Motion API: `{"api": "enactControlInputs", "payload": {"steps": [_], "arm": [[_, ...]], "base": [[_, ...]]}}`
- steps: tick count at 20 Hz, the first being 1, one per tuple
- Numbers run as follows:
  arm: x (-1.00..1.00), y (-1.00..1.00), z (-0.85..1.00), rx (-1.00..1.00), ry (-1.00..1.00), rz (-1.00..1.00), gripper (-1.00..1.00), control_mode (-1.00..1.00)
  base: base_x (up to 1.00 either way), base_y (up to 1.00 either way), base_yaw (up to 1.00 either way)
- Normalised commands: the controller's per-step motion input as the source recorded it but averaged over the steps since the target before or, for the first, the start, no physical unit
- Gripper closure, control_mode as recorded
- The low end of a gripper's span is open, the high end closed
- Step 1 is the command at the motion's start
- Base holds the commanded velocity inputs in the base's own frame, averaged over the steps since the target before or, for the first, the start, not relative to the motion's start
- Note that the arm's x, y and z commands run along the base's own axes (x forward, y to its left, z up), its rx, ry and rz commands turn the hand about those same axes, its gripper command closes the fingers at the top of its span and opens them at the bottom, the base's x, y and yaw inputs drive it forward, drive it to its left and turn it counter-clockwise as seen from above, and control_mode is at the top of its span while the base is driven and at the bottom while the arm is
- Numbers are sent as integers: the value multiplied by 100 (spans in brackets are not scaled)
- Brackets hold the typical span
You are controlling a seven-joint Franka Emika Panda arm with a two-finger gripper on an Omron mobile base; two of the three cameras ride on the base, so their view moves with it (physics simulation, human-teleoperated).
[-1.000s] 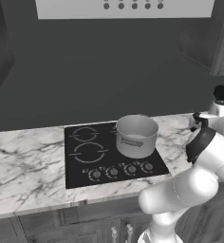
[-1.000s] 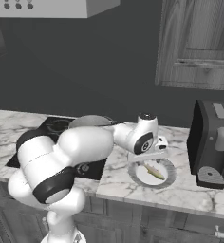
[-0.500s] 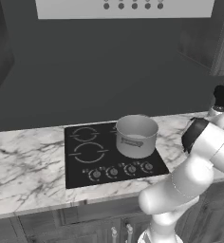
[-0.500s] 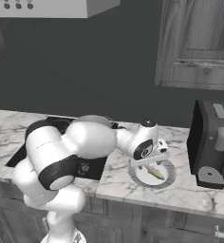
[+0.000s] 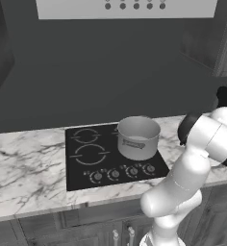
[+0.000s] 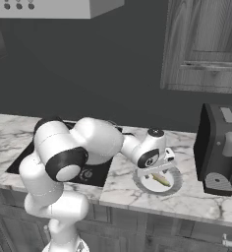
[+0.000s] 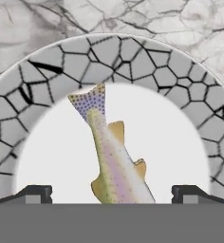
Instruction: Retrieve the frozen meat and place it in the pot on a burner. Then turn the burner on.
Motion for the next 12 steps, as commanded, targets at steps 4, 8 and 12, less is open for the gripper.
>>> {"api": "enactControlInputs", "payload": {"steps": [4, 8, 12], "arm": [[6, 0, -21, 4, 1, 4, -100, -100], [6, 0, -23, 5, 1, 5, -100, -100], [7, 0, -19, 4, 0, 5, 100, -100]], "base": [[0, 0, 0], [0, 0, 0], [0, 0, 0]]}}
